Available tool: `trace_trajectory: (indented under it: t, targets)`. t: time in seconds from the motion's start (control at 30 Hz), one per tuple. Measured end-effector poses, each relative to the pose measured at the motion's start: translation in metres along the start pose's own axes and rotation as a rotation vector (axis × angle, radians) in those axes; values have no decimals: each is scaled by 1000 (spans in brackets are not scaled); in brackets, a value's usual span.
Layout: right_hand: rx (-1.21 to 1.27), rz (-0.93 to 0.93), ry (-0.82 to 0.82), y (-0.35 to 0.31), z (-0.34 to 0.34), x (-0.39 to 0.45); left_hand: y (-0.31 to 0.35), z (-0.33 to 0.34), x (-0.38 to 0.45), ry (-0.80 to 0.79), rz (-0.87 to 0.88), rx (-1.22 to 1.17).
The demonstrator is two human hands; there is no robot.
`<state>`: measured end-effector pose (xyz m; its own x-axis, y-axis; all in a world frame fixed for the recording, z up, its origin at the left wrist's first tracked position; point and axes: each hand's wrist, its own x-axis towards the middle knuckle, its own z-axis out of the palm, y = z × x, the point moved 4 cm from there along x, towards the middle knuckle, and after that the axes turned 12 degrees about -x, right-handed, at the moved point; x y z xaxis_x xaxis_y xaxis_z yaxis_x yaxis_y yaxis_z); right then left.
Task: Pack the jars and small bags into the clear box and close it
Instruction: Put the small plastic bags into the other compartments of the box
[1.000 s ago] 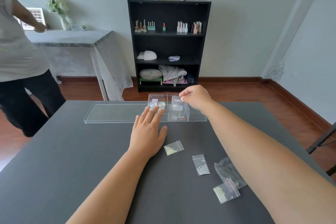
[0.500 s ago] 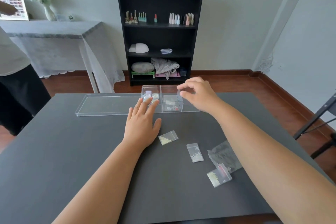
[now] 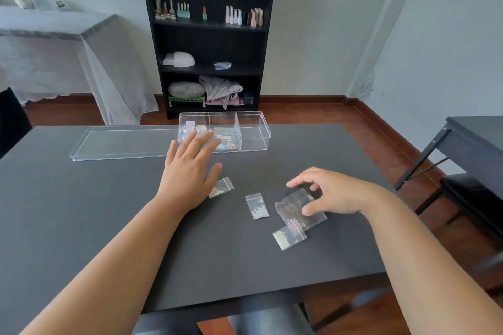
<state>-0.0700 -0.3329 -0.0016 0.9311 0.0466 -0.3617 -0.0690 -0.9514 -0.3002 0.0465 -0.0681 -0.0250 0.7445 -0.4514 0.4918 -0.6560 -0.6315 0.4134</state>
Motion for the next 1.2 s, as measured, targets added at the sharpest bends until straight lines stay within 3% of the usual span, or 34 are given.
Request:
trace_trajectory:
  t: [0.13, 0.3, 0.67, 0.9, 1.03, 1.2]
  targets:
    - [-113, -45, -25, -7, 2, 7, 3, 6, -4, -51, -11, 54]
    - [-81, -22, -34, -7, -1, 14, -6, 9, -5, -62, -115, 65]
    - [253, -48, 335, -9, -54, 20, -7, 10, -4, -64, -127, 55]
    - [522, -74, 598, -42, -79, 68, -14, 7, -4, -45, -170, 44]
    - [621, -25, 640, -67, -84, 107, -15, 8, -3, -52, -189, 53]
    - [468, 74, 623, -102, -77, 146, -14, 9, -4, -57, -199, 51]
